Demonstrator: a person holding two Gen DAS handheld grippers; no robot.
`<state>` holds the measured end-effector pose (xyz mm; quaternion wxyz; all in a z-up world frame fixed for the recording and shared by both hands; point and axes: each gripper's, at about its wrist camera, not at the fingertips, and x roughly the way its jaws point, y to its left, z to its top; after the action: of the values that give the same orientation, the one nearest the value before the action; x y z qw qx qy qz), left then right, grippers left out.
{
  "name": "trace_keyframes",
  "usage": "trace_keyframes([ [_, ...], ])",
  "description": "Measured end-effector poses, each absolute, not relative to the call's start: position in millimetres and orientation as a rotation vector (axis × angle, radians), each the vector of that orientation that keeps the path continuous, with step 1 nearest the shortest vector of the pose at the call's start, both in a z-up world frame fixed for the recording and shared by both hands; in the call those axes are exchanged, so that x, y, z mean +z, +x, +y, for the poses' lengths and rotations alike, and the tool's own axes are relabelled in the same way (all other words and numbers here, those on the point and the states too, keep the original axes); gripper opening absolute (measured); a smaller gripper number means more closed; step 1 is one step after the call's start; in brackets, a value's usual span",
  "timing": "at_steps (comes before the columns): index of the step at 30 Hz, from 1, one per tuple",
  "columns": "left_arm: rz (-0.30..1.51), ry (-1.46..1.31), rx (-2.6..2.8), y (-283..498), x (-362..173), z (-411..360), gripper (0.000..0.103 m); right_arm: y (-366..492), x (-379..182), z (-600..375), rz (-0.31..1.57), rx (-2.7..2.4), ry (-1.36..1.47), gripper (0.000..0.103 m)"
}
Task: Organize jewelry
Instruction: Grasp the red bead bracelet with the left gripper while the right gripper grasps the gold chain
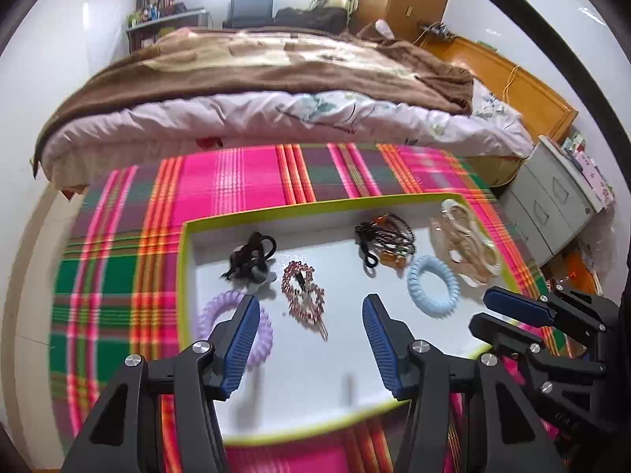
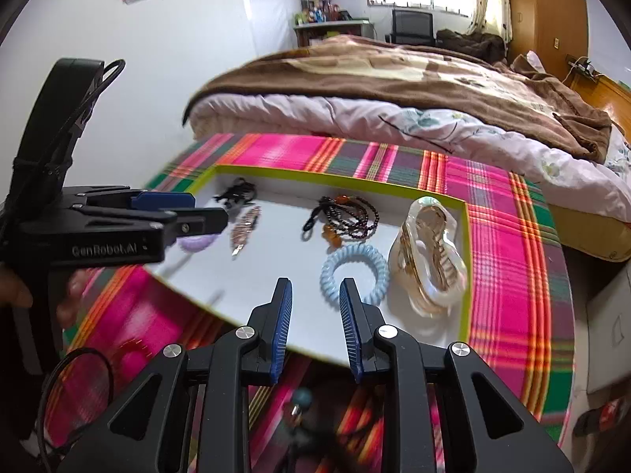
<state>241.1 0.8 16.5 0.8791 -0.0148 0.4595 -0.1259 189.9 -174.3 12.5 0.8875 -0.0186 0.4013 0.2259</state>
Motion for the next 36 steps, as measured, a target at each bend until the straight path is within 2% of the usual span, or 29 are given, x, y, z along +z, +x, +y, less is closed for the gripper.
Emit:
trace_keyframes([
  [7,0.918,-0.055,-0.237,189.0,35.2,21.0,0.059,150.2,18.1,-167.4,0.822,0.513,-0.072,0.026],
  [17,0.991,-0.124,-0.186,131.6,-2.4,51.5,0.059,131.1,-14.9,-135.3,0.894,0.537,-0.132,0.026],
  [19,1.01,-0.128,-0.183,123.0,-11.8,54.4,0.059,132.8,-21.9,-130.0,0.909,0.529,-0.141,0.03],
  [21,1.024,-0.122,-0.184,116.7,-18.7,54.7,0.059,135.8,-26.9,-125.0,0.925,0.532,-0.147,0.043],
  [32,1.035,-0.098,-0.187,111.7,-25.6,53.7,0.059,141.2,-38.8,-112.0,0.956,0.477,-0.205,0.044],
  [36,1.032,-0.079,-0.19,112.8,-26.3,50.6,0.064,138.0,-39.7,-111.0,0.939,0.465,-0.21,0.044],
])
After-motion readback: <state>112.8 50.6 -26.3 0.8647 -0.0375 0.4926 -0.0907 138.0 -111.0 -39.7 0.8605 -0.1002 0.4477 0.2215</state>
